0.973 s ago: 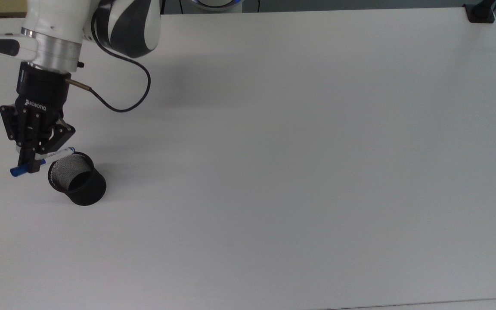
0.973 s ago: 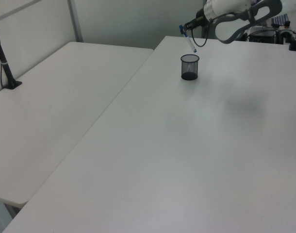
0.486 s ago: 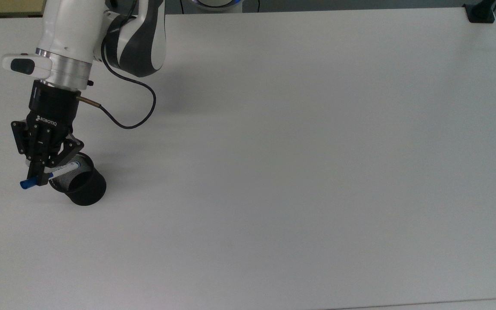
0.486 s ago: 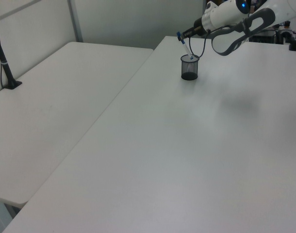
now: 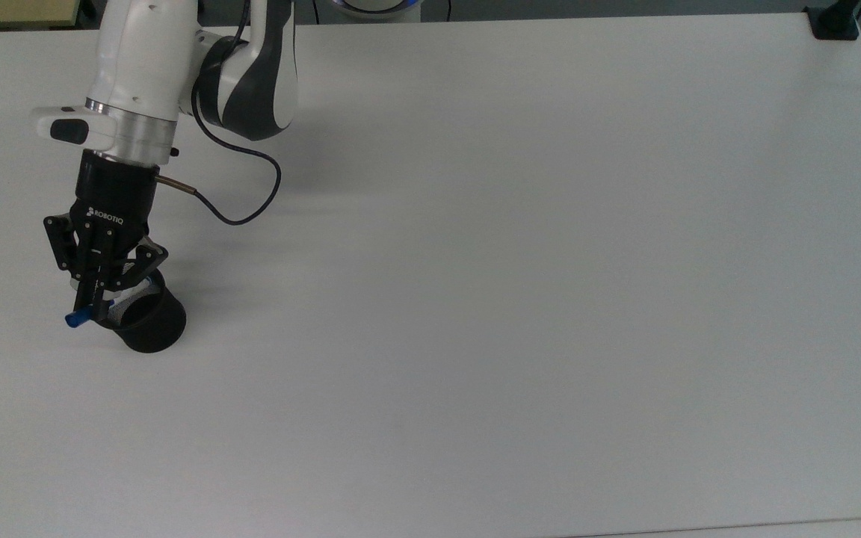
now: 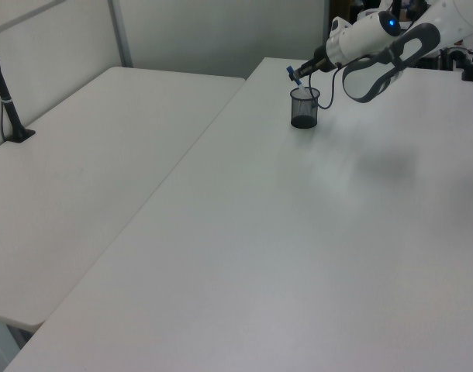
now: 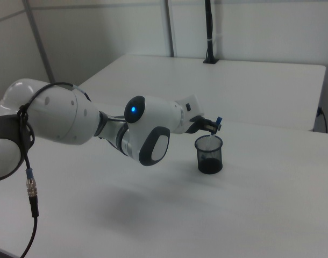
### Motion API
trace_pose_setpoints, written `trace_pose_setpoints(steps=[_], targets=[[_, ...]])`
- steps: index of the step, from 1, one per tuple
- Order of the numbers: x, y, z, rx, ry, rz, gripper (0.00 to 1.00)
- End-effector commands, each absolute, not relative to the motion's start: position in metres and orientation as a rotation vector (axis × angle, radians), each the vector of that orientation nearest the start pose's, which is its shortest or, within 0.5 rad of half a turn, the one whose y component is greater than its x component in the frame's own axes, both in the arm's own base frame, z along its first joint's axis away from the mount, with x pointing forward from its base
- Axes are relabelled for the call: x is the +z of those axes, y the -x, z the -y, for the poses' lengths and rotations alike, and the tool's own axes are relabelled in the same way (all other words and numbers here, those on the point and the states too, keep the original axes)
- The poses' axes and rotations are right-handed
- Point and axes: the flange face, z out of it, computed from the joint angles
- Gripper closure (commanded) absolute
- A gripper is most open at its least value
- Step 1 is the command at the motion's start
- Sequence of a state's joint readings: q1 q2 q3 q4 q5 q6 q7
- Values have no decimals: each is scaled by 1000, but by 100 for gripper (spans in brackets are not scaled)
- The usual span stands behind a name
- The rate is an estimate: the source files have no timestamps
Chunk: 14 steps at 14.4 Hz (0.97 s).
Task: Insert the marker
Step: 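Lower the marker into the cup and open the gripper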
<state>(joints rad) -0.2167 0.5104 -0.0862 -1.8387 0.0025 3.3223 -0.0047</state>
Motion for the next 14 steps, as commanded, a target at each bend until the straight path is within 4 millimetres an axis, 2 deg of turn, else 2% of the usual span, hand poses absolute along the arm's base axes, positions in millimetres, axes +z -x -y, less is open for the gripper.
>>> trace_pose_setpoints(steps=[1,2,3,7,9,10,14], targets=[[375,-660,197,-1559,2916,-366,19],[382,-660,196,-1565,2908,-373,7],[390,-659,195,-1578,2894,-387,0],[423,-657,191,-1576,2875,-409,0],[426,-658,187,-1570,2874,-402,0],[441,-655,187,-1560,2873,-411,0],[499,-642,177,-1310,2950,-424,0]])
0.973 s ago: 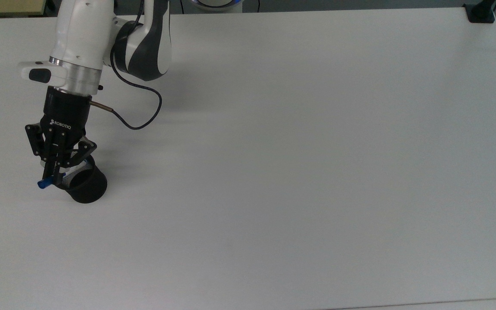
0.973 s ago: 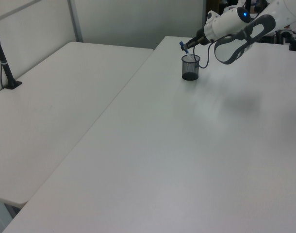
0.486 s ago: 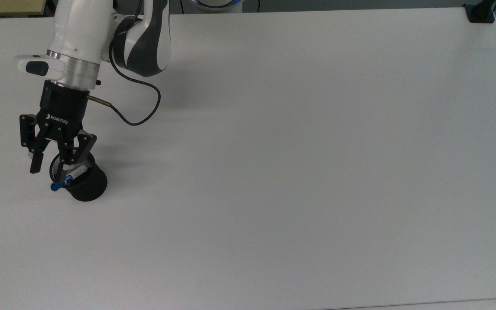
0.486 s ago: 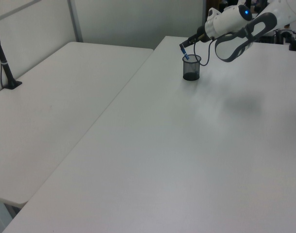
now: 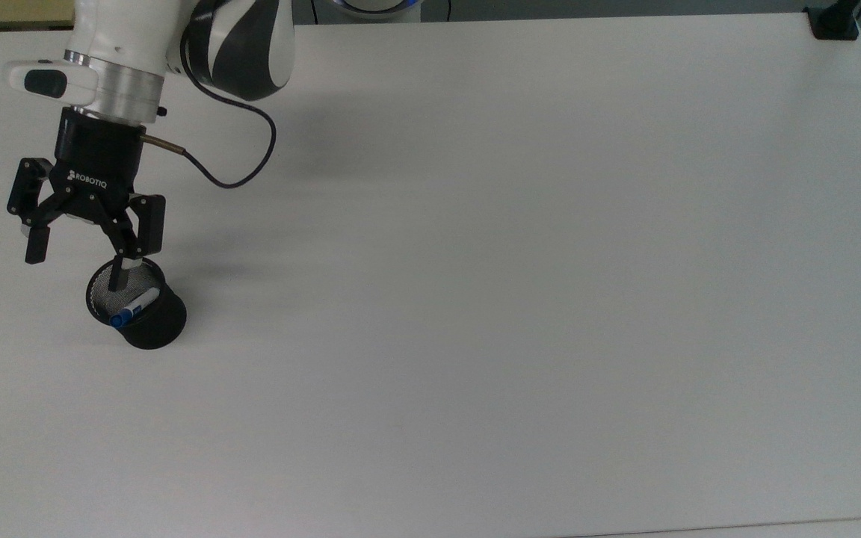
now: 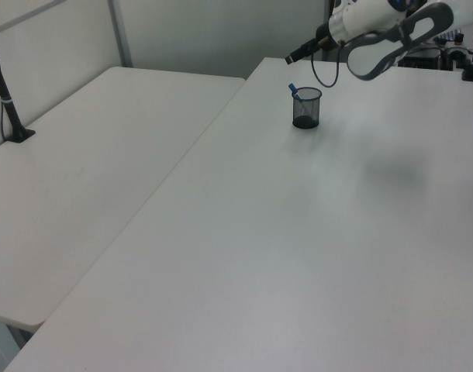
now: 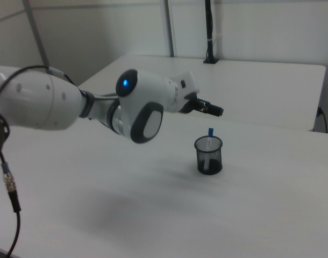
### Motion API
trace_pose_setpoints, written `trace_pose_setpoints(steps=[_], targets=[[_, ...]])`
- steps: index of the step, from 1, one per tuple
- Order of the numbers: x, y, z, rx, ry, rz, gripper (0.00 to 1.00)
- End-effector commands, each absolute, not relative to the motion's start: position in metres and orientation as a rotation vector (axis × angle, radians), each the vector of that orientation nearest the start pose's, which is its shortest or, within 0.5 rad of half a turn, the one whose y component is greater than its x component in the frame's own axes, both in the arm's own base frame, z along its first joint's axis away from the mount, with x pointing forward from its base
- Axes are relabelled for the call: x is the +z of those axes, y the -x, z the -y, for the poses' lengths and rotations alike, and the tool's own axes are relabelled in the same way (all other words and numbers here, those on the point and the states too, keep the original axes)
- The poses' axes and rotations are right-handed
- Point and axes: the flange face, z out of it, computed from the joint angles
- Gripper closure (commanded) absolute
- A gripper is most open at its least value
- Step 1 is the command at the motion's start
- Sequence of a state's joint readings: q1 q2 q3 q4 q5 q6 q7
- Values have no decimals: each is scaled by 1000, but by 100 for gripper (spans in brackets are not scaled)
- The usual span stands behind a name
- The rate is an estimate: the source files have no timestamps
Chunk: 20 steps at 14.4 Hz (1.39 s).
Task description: Insert the marker
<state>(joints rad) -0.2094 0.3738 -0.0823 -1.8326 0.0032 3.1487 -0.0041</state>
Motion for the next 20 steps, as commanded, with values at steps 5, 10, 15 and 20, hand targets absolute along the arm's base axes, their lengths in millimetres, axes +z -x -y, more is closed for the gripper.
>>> trace_pose_setpoints(steps=[5,10,15,20], targets=[[566,-613,141,-908,3011,-459,0],[604,-564,92,-475,3044,-512,0],[611,-530,55,-159,3077,-494,0],[600,-549,53,-245,3160,-318,0]])
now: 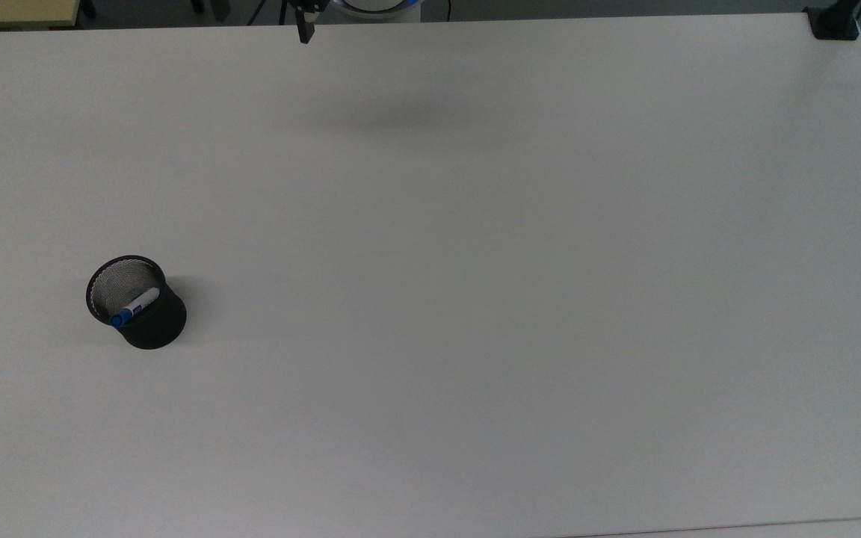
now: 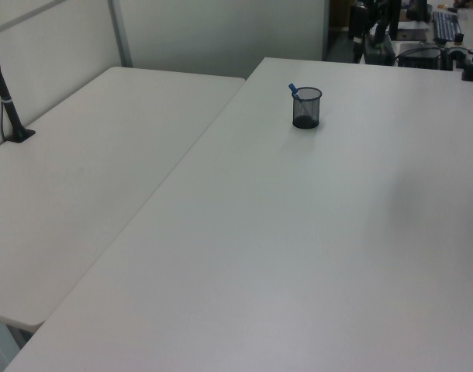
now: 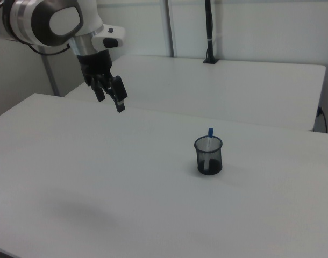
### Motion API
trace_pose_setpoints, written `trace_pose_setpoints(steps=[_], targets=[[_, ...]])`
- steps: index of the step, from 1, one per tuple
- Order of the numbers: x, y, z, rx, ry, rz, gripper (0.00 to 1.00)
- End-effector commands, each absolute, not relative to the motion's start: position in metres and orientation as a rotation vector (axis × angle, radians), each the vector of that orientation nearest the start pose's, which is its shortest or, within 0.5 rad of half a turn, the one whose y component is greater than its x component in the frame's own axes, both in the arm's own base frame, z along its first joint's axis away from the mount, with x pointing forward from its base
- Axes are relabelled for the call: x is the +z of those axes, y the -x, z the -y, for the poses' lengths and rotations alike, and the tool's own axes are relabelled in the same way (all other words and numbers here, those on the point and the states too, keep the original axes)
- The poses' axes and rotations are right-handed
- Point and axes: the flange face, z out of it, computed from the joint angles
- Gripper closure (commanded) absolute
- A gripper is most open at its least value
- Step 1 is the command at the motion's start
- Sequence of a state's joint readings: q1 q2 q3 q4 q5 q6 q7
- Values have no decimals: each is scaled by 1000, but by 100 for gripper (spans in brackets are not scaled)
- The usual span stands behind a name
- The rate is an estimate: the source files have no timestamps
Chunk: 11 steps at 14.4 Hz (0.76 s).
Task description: Insert the marker
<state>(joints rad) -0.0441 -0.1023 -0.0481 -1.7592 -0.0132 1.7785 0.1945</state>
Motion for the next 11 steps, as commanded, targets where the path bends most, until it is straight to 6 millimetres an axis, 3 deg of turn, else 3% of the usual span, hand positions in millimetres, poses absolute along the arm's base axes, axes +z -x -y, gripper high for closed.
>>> trace_pose_setpoints(steps=[1,3,11], targets=[[605,-554,54,-268,3167,-263,0],[607,-562,58,-261,3183,-155,0],[610,-562,62,-268,3179,-172,0]])
